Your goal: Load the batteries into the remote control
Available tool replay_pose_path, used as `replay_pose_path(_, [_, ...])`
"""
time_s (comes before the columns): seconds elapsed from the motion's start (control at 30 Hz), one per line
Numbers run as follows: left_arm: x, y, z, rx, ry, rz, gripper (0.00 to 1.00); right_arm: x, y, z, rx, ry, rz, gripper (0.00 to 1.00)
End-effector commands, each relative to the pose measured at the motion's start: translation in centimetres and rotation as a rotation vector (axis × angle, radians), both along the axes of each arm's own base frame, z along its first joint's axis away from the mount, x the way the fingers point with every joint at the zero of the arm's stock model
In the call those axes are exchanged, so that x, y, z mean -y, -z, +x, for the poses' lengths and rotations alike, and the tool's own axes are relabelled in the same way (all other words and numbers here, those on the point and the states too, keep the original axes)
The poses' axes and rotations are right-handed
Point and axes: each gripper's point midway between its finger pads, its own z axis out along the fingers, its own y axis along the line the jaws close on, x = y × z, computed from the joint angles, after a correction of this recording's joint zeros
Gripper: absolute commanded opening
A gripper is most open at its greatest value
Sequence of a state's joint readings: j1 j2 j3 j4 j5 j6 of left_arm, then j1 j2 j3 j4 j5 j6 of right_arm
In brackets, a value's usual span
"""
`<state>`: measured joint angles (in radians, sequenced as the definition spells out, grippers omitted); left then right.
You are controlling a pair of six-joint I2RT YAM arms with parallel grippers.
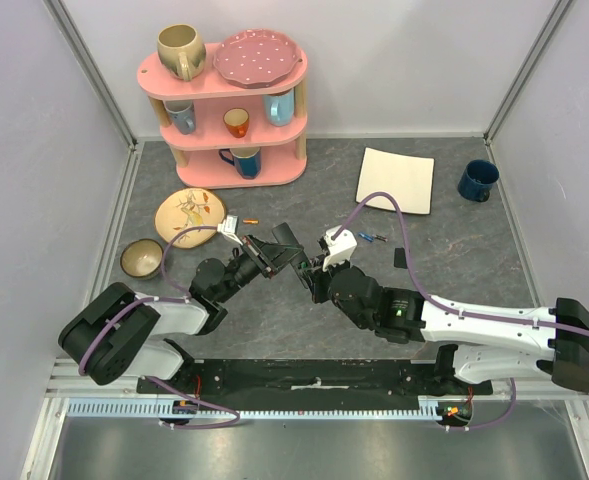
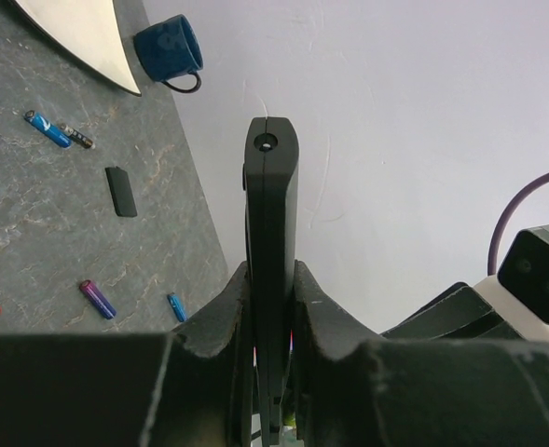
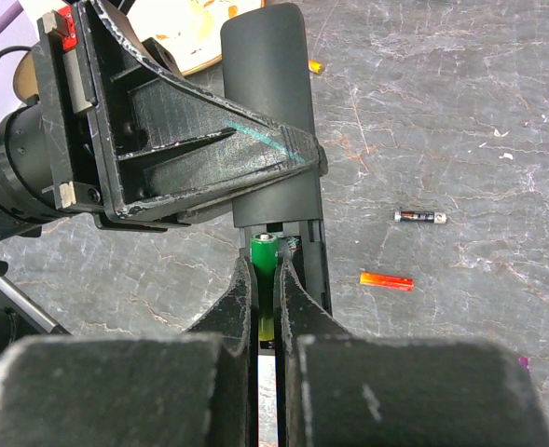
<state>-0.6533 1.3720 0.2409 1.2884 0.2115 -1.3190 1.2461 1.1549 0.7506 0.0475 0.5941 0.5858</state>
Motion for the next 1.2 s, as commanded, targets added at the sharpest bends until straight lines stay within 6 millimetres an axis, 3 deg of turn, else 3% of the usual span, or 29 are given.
replay_pose_path(0.0, [-1.1,-9.4,-1.8,0.282,0.013,-0.253,0.02,0.1,-0.1,0.3,0.017,0.022,0.001,0.0])
replay_pose_path(0.3, [-1.2,-10.0,-1.9,0.294,0.018,-0.266,0.02,-0.3,1.1,0.0,0.001,-0.019,-0.07,0.0])
replay_pose_path(0.5, [-1.2,-10.0,-1.9,0.293,0.018,-0.265,0.02,-0.8,1.7,-0.5,-0.025,-0.049,-0.081,0.12])
replay_pose_path(0.7, [-1.2,-9.8,-2.0,0.291,0.016,-0.261,0.02,-0.5,1.2,-0.2,-0.019,-0.025,-0.086,0.22])
replay_pose_path(1.17, [-1.1,-9.2,-1.9,0.279,0.016,-0.25,0.02,0.1,0.1,0.3,-0.004,0.017,-0.074,0.29])
